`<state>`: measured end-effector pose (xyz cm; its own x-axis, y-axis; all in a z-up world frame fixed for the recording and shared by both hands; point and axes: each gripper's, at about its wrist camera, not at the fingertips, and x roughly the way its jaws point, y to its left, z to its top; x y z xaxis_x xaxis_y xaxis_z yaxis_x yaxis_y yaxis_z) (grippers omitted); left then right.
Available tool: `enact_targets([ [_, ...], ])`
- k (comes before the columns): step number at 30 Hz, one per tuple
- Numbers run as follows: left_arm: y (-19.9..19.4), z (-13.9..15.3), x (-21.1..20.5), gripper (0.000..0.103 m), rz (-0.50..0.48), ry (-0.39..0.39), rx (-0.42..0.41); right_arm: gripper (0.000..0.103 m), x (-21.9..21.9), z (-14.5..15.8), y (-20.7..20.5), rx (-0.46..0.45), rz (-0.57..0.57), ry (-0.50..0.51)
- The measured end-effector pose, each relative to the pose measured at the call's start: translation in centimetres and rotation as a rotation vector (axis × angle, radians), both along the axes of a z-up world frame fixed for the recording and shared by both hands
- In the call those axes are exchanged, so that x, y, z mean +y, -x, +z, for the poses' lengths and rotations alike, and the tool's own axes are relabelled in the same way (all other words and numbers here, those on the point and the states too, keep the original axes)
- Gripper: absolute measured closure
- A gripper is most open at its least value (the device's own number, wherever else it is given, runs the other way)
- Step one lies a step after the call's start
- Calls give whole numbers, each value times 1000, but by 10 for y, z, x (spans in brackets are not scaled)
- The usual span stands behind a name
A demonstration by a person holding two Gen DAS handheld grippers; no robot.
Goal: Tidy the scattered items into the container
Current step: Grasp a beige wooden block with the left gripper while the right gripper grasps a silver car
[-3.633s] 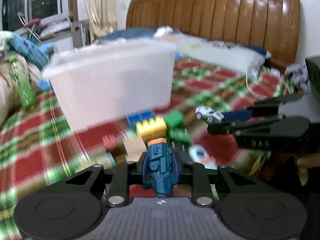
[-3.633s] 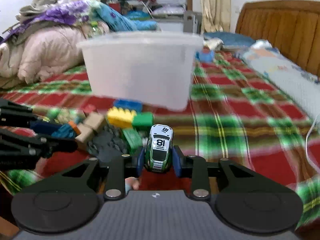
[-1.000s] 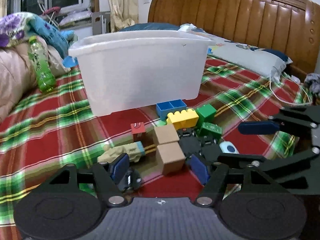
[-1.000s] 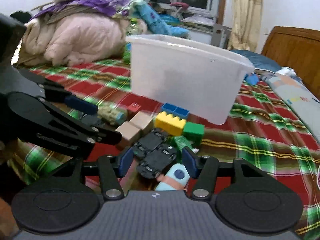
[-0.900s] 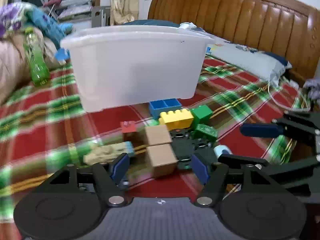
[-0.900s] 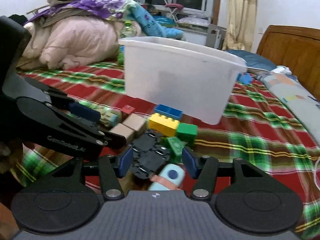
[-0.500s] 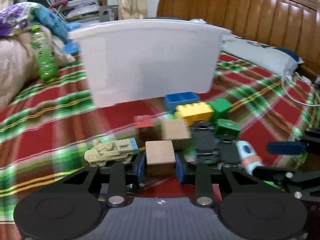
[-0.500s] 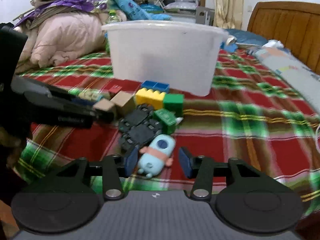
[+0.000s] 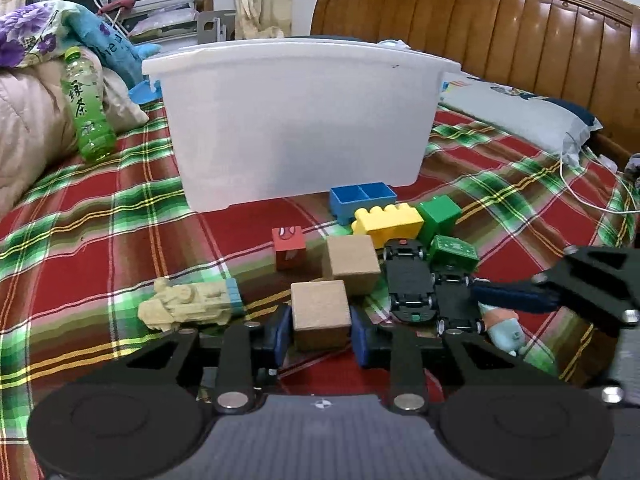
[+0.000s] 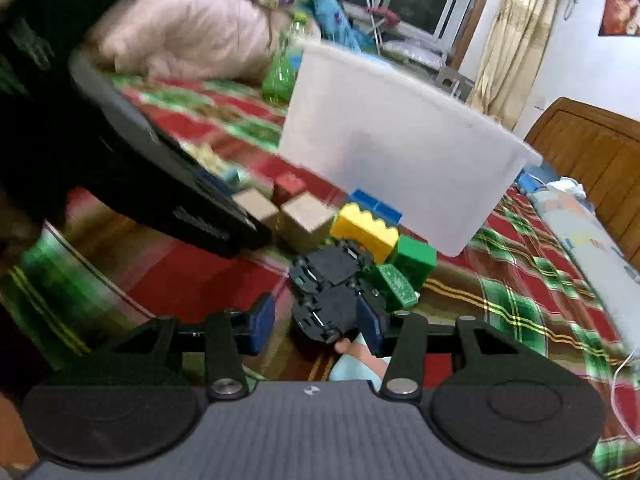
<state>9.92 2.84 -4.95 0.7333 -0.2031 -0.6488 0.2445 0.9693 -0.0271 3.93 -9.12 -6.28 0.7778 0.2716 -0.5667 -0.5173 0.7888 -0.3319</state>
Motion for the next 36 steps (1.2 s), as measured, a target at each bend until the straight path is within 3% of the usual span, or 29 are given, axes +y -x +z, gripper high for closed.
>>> enact_targets([
  [1,0,0,0,68,-1,1,1,56,0,-2,-3,7,-9,-1],
  [5,1,0,-1,68,-4,6,3,76,-16,2,-11,28,-79,-56],
  [9,1,-2,-2,68,-7,12,11,85,-55,14,-22,150,-143,-338],
  [14,1,-4,-5,68,-9,1,20,86,-95,11,-35,384,-153,-765],
  [17,2,-5,-5,68,-13,-4,18,86,-101,2,-37,475,-179,-854],
  [19,1,-5,-5,68,-13,-9,16,85,-99,0,-36,457,-213,-791],
  [22,0,-4,-6,68,-10,-8,13,77,-91,8,-30,355,-241,-655],
  [25,0,-3,-8,65,-7,-35,-10,55,-71,19,-21,205,-236,-450],
  [28,-4,-2,-10,65,-14,-38,-15,55,-56,23,-16,140,-193,-345],
  [36,-11,-5,-4,69,1,11,23,57,-21,9,-20,93,-148,-112],
])
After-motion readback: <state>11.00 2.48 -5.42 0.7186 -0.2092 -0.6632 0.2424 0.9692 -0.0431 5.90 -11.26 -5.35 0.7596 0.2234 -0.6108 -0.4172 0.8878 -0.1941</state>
